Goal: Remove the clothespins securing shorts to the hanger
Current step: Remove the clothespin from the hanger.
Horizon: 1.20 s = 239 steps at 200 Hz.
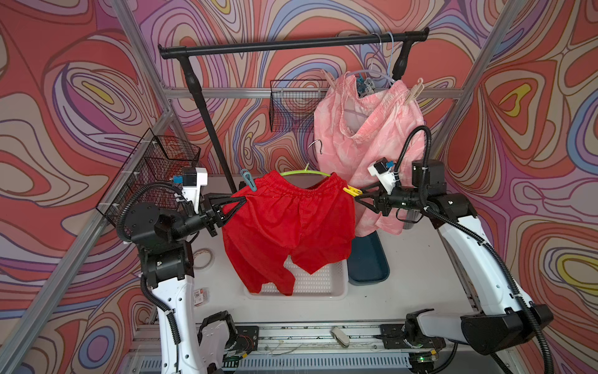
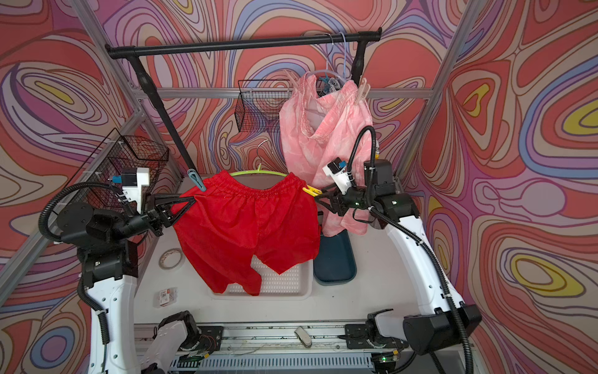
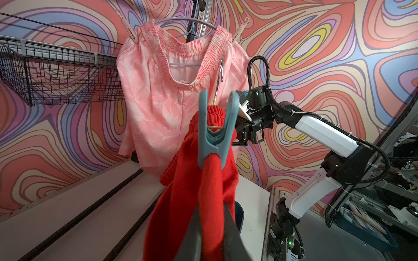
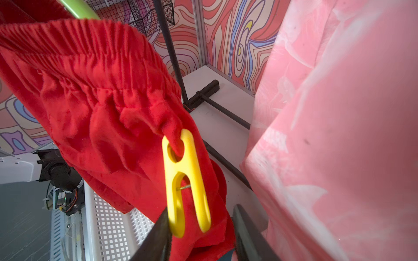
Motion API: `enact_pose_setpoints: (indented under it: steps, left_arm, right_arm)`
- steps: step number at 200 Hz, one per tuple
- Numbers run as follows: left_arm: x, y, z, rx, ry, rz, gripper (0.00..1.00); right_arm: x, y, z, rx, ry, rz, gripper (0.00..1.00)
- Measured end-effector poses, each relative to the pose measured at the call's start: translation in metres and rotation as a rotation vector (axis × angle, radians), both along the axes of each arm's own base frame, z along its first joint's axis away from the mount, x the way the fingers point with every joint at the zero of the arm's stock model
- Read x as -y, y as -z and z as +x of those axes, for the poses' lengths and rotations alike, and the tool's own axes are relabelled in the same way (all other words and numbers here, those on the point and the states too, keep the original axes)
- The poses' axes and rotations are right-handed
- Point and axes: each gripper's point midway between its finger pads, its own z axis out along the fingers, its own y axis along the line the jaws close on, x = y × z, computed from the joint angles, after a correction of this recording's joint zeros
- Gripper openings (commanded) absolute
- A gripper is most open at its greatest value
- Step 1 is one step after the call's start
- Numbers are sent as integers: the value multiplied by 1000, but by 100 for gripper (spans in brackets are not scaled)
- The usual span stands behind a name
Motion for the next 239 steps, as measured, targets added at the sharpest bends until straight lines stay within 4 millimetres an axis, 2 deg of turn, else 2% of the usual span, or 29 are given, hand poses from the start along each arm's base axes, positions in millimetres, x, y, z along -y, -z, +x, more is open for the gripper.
enact_pose_setpoints:
  steps: [83,126,168,202,239]
  left_arm:
    - [1,-4,-3,15,10,5,0]
    - [2,-5,-4,21,12,5,0]
    - [2,-6,-4,21,12,5,0]
    - [2,-6,-4,21,12,5,0]
    - [2,-5,-5,21,19,8,0]
  right_arm:
    - [-19,1,5,1,-27,19,26]
    - [-27,5,7,-5,-33,1,0]
    - [-23,6,9,6,-1,-23,0]
    - [-16,1,4,31,36,-51,0]
    - [6,6,5,39,156,-137,0]
